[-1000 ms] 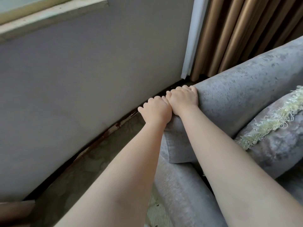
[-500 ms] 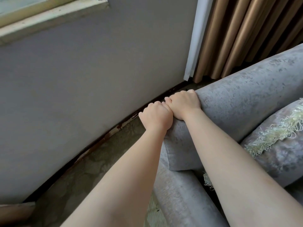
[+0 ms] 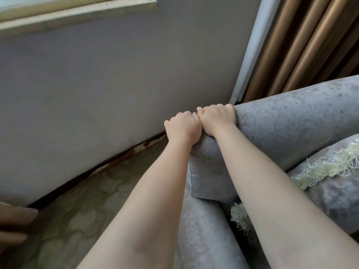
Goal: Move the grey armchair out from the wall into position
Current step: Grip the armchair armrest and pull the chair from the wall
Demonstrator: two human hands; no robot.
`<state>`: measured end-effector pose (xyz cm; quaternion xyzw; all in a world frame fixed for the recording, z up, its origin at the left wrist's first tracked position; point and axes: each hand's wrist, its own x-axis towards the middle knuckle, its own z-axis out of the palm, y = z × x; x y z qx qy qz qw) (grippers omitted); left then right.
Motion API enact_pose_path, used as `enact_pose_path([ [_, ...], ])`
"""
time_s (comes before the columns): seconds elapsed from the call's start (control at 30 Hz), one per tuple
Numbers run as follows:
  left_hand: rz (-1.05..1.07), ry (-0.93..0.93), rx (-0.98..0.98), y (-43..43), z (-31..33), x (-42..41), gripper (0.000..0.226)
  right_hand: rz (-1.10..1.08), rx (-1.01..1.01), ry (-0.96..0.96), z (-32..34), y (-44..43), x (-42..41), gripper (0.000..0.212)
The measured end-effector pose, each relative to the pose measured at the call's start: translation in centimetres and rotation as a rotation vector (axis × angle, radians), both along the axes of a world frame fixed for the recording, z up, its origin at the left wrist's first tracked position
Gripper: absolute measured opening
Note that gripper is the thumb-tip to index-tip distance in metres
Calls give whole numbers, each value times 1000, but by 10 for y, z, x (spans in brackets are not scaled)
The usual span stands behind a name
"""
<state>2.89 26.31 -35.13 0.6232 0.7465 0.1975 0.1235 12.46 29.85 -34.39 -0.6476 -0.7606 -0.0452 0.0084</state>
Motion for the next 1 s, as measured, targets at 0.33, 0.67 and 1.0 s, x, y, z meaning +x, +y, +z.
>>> enact_pose_path([
  [0.33, 25, -11, 12, -48, -2, -20, 42, 10, -1, 32, 0, -44, -21, 51],
  [0.67, 27, 11, 5, -54, -8, -35, 44, 3, 29, 40, -4, -52, -37, 46],
  [1.0, 77, 77, 73, -38, -12, -28, 29, -55, 264, 277, -14, -44, -32, 48],
])
